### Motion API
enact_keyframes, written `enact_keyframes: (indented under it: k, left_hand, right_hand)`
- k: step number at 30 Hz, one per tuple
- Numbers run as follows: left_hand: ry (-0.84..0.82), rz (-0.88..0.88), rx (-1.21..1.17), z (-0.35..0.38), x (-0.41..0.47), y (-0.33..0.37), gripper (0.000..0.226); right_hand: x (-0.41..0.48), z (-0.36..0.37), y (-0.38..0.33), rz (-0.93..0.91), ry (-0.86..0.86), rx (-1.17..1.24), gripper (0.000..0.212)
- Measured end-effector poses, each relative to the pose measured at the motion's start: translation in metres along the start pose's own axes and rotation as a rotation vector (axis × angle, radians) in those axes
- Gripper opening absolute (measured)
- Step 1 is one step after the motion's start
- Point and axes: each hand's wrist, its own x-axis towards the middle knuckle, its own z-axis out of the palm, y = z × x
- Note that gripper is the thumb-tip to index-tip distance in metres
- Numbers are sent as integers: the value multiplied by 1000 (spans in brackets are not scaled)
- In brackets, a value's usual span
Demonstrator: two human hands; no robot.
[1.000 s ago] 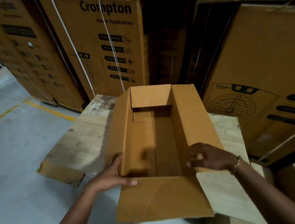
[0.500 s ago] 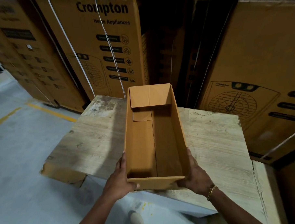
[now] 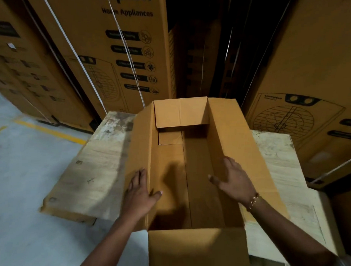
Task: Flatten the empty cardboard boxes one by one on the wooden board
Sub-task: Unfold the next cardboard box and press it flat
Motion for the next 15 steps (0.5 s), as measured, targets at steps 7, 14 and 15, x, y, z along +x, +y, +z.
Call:
enact_keyframes:
  k: [7,14,15]
  left_hand:
    - [11,-5,-192,-16,103,27,98]
    - [100,95,-329,-5,114,15,92]
    - [112,107,-339,-5,114,13,92]
  right_hand:
    - [149,24,-59,361,-238,1131,33]
    - [242,35,-79,581,-56,1304,32]
    - [249,33,-80,583,-38,1376,43]
